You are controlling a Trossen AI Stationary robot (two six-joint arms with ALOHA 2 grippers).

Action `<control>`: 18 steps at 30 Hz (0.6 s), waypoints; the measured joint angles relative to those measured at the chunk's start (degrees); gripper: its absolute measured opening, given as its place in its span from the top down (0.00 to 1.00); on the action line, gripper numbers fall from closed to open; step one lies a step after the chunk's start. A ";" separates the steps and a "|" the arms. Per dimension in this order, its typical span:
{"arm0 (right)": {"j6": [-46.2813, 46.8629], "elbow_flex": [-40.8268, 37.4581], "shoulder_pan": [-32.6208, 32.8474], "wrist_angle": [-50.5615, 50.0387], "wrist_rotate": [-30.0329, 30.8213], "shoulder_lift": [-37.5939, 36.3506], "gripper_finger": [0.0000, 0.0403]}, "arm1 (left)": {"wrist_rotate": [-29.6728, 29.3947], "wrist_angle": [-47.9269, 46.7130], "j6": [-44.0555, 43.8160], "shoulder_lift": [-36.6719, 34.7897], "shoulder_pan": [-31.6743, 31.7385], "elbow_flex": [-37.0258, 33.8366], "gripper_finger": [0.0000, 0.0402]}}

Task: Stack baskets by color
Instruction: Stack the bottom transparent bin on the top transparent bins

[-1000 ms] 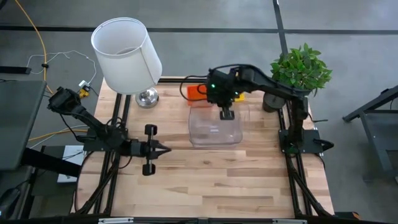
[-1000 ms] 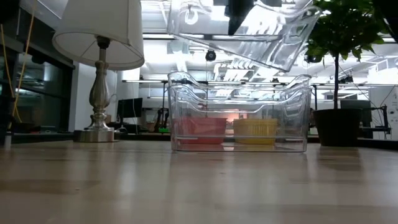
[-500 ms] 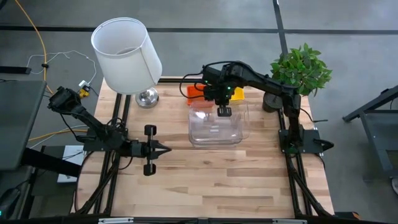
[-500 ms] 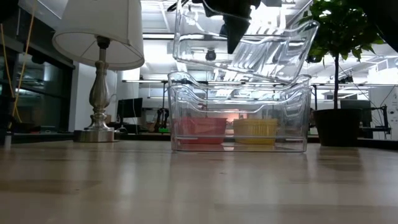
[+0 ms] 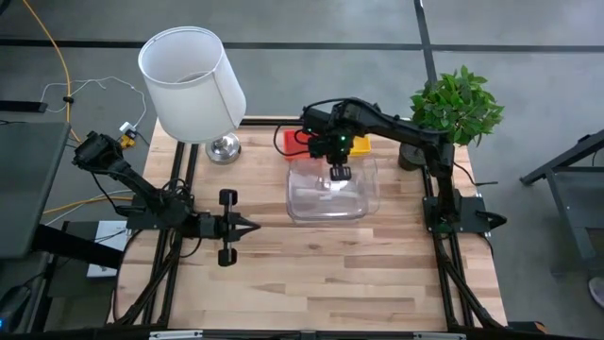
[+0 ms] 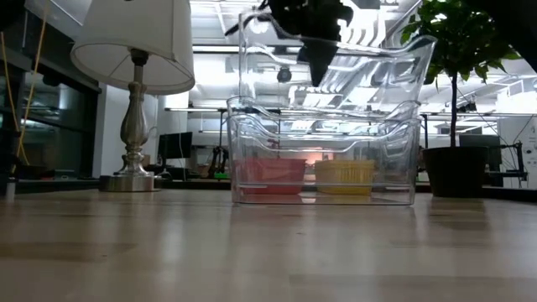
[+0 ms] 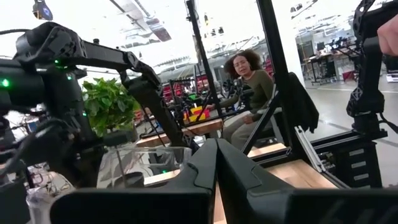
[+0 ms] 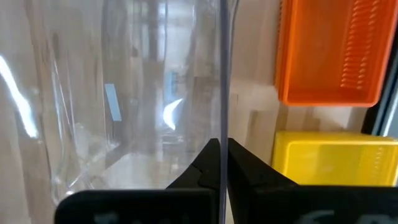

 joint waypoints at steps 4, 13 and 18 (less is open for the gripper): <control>0.06 -2.60 -0.44 0.01 -0.13 0.00 1.00 | -0.41 0.00 0.00 0.00 0.00 0.01 1.00; 0.48 -3.17 -0.66 0.09 -3.97 0.00 1.00 | -0.42 0.00 0.00 0.00 0.02 0.00 1.00; 1.36 -3.17 -0.68 0.00 -5.21 0.00 1.00 | -0.41 0.00 0.00 0.00 0.02 0.00 1.00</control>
